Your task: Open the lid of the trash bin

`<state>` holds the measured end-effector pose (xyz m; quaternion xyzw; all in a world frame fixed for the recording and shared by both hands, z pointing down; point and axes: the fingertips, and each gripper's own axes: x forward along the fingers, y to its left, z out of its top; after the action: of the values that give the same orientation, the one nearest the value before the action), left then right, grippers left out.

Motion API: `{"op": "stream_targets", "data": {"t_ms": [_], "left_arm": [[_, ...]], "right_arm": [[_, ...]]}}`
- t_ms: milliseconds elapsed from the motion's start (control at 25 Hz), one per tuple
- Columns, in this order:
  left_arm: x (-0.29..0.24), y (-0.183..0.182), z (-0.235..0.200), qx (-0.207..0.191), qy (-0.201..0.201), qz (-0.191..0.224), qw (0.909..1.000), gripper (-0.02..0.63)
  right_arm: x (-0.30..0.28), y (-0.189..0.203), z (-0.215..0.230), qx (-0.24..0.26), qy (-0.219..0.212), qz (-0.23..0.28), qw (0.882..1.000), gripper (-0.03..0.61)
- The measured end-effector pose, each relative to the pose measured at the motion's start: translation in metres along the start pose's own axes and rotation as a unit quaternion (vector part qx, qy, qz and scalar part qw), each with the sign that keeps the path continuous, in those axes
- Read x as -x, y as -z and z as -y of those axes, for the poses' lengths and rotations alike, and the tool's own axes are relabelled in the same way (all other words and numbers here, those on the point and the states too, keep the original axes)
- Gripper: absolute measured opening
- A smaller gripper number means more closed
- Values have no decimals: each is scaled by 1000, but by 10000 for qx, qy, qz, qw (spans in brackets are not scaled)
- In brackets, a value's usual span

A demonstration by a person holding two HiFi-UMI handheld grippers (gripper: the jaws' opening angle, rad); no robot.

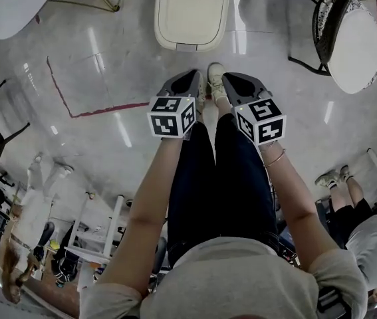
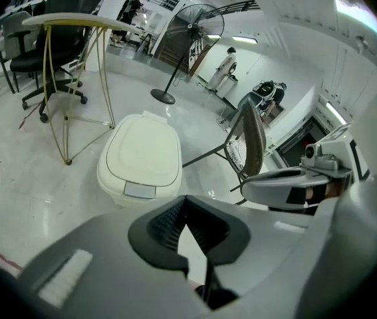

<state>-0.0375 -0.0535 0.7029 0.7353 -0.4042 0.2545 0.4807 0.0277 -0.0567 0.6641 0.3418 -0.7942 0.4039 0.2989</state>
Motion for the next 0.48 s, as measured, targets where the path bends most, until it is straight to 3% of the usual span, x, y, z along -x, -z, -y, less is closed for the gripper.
{"op": "stream_targets", "data": {"t_ms": [400, 480], "left_arm": [[-43, 0, -43, 59, -468, -42, 9989, 9], [-51, 0, -51, -108, -595, -126, 9981, 9]], "right_arm": [[-38, 9, 32, -133, 50, 45, 9999, 8], [-43, 13, 37, -204, 99, 0, 9997, 8]]}}
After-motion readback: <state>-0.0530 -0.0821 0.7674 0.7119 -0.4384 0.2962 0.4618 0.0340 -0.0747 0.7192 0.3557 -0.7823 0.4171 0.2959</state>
